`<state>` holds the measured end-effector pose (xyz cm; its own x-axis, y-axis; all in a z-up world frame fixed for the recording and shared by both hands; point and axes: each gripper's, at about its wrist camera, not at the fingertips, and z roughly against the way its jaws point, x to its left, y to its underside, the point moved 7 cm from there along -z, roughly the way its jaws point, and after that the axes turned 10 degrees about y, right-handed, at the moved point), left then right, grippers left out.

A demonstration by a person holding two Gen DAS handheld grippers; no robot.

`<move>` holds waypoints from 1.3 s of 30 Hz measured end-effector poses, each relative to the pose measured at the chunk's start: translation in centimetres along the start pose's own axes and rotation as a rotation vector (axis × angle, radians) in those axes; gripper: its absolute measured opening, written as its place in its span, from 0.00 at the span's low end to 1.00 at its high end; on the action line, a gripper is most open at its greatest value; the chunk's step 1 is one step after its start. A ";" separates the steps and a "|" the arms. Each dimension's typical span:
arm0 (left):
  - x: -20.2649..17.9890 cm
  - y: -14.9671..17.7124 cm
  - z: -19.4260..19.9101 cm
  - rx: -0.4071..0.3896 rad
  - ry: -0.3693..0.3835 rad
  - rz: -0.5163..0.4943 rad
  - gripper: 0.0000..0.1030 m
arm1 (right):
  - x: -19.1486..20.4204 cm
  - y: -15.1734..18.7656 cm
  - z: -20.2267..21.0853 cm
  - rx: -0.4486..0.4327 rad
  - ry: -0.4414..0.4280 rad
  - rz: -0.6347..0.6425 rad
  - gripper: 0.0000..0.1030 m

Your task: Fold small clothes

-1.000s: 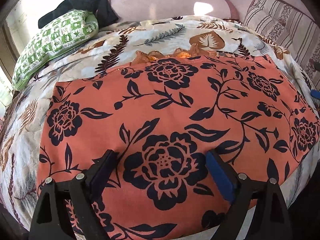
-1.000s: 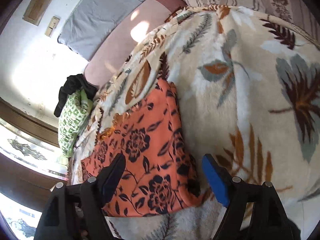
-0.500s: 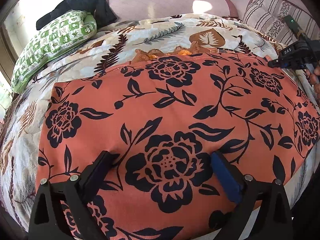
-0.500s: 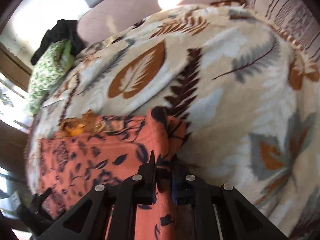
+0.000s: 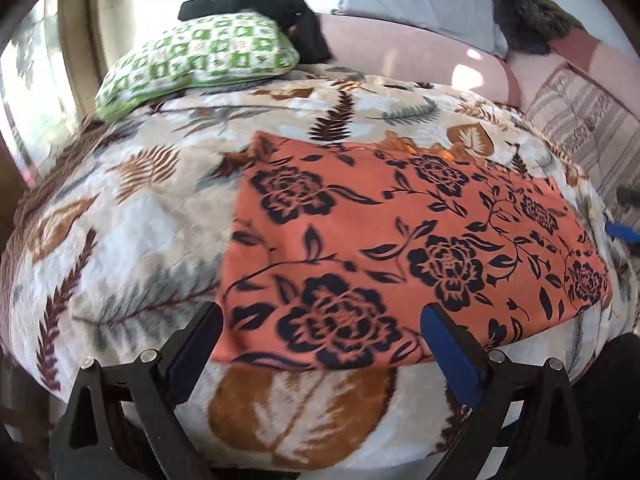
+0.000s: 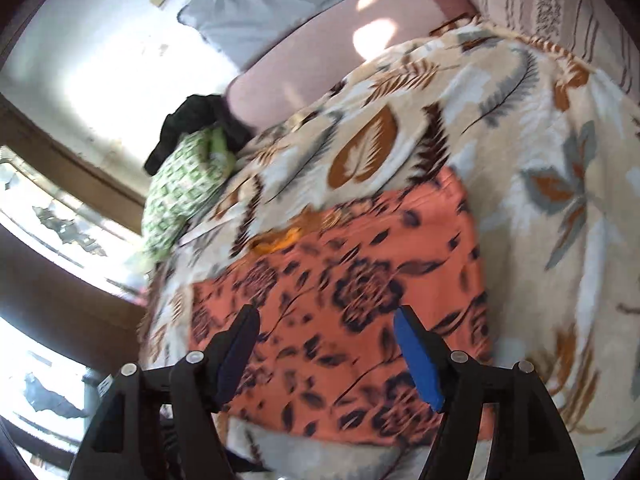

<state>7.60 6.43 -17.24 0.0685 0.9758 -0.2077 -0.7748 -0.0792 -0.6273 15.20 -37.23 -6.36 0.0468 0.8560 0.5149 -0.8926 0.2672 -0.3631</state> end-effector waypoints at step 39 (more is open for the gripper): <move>-8.3 -4.5 -6.2 0.099 0.024 -0.045 0.69 | -9.1 9.8 -3.7 0.052 -0.111 -0.582 0.79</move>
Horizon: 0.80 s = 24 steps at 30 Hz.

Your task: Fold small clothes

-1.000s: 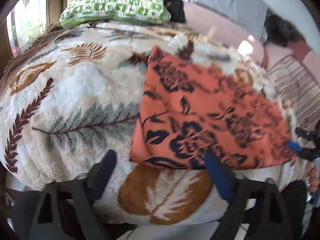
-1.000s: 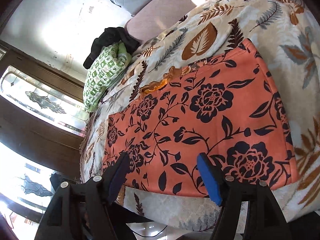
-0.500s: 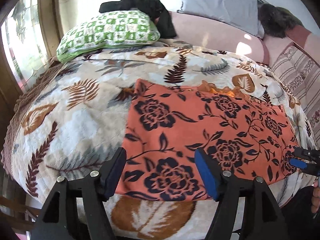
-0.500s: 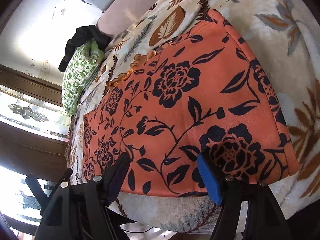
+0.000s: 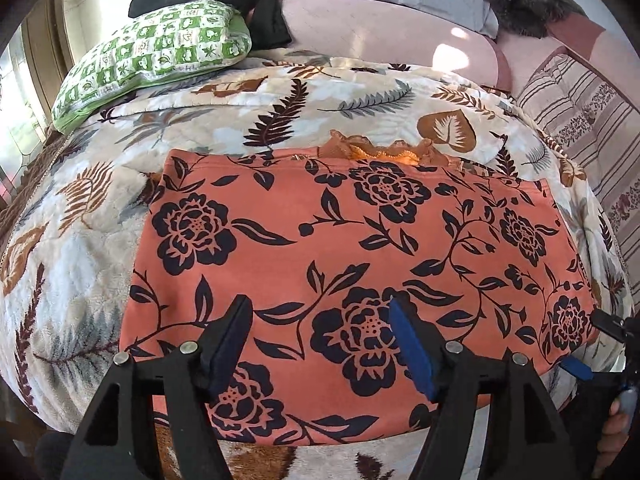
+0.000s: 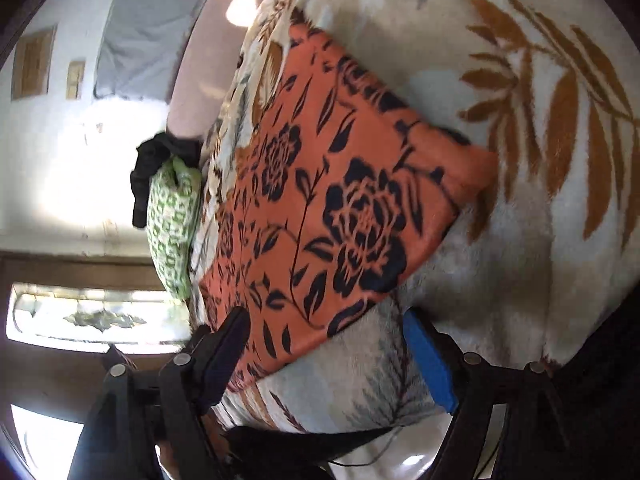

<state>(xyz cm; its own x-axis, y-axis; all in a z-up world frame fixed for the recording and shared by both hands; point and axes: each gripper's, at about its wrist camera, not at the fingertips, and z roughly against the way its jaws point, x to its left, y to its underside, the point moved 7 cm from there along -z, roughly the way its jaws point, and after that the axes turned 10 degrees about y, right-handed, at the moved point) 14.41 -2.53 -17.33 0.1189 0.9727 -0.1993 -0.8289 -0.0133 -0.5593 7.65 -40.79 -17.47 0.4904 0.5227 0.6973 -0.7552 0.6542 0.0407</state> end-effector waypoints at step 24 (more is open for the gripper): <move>-2.7 1.2 -3.9 0.077 -0.075 -0.143 0.87 | 1.2 -4.2 -0.6 -0.088 -0.072 -0.093 0.80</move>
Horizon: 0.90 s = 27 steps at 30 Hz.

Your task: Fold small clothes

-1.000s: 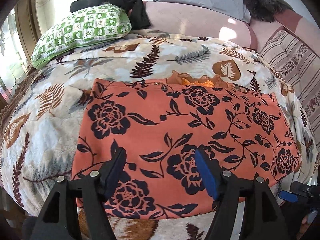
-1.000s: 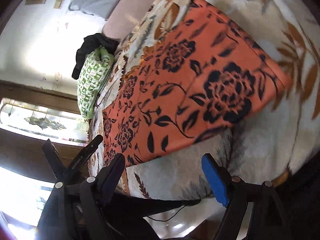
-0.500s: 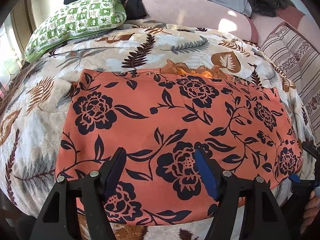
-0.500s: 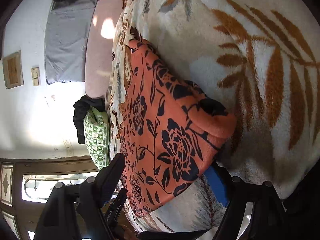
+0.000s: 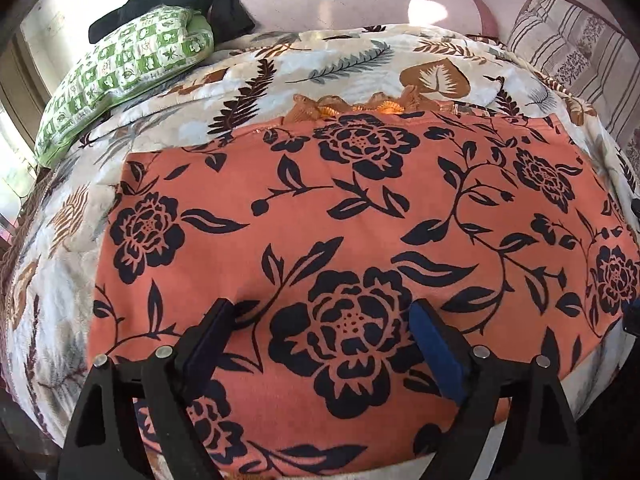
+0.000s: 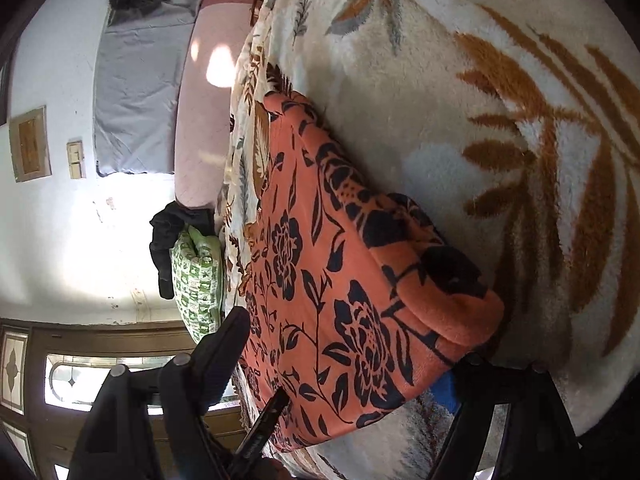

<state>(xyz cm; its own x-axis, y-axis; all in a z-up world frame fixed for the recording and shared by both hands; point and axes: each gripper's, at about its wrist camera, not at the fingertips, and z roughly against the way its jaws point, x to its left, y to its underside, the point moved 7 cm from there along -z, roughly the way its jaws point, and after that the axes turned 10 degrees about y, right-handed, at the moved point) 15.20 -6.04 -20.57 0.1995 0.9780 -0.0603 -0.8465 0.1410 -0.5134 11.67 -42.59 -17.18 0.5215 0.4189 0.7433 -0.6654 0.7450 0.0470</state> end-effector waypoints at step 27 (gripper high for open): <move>26.3 10.2 10.9 -0.364 -0.127 0.671 0.93 | 21.5 25.8 -15.2 0.093 0.376 1.110 0.12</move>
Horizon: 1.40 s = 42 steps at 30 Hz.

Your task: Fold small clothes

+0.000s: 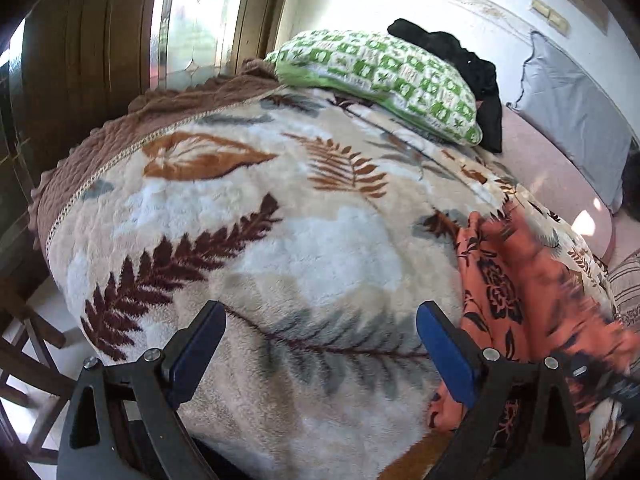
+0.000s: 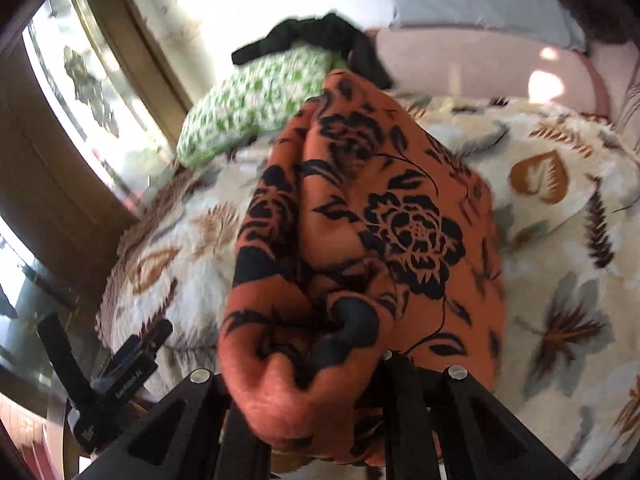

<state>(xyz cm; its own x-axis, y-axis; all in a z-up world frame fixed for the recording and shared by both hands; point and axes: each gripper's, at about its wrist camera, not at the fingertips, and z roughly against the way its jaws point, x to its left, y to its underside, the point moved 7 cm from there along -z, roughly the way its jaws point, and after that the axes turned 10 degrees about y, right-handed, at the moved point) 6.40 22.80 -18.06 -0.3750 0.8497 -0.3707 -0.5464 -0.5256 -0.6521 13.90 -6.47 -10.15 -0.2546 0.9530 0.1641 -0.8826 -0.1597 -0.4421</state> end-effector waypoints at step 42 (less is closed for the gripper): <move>-8.0 3.2 -0.3 0.225 0.093 -0.137 0.79 | -9.7 4.6 1.4 -0.043 -0.398 -0.382 0.85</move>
<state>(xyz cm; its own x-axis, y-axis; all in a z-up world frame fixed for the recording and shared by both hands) 7.84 14.28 -17.38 -0.2214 0.9084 -0.3545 -0.7440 -0.3924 -0.5408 11.76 -16.81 -12.58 -0.0568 0.7692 0.6365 -0.9266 0.1968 -0.3204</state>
